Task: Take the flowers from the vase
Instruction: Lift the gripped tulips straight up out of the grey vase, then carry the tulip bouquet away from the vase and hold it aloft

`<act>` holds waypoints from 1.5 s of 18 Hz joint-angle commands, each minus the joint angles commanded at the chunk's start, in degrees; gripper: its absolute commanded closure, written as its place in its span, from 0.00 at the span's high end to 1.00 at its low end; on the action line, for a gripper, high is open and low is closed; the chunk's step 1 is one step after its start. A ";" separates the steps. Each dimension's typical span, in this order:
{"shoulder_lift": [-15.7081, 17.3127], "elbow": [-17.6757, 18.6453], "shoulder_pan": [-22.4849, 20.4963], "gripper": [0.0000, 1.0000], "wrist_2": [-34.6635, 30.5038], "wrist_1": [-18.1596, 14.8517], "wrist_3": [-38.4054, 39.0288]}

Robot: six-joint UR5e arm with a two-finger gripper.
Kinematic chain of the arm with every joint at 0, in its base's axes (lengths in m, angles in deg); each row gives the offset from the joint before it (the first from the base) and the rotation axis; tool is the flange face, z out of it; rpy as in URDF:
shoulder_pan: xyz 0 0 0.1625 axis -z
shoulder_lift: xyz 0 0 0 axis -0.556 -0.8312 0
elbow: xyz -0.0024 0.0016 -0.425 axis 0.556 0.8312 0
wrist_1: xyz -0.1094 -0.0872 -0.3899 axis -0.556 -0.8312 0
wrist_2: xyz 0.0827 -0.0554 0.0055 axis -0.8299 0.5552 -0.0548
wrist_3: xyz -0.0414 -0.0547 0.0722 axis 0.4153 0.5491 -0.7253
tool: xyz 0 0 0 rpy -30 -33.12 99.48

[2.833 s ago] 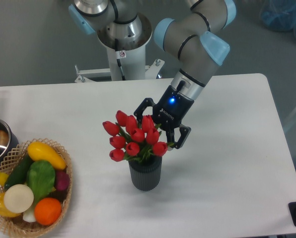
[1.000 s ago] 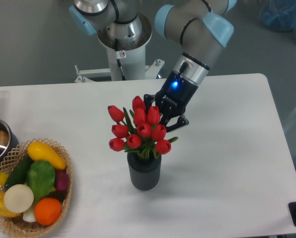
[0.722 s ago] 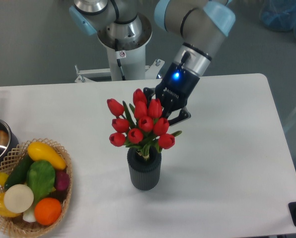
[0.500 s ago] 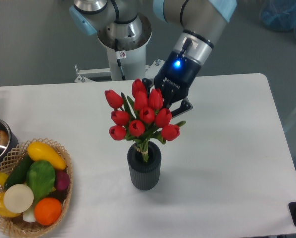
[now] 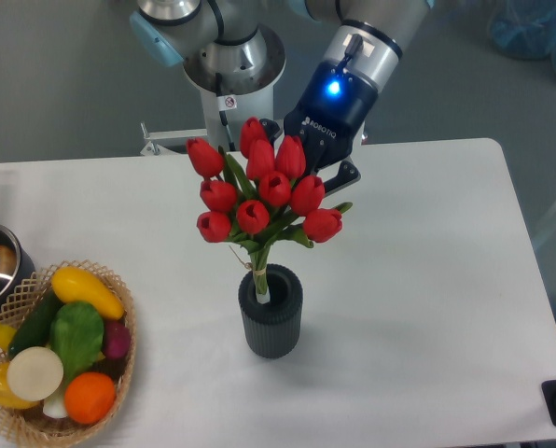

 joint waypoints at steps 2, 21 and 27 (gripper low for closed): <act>0.35 -0.18 -0.09 0.11 0.00 0.00 0.53; 1.23 -5.27 -7.64 0.09 -6.86 0.09 -0.44; 1.23 -4.75 -10.11 0.03 -7.21 -0.62 -0.35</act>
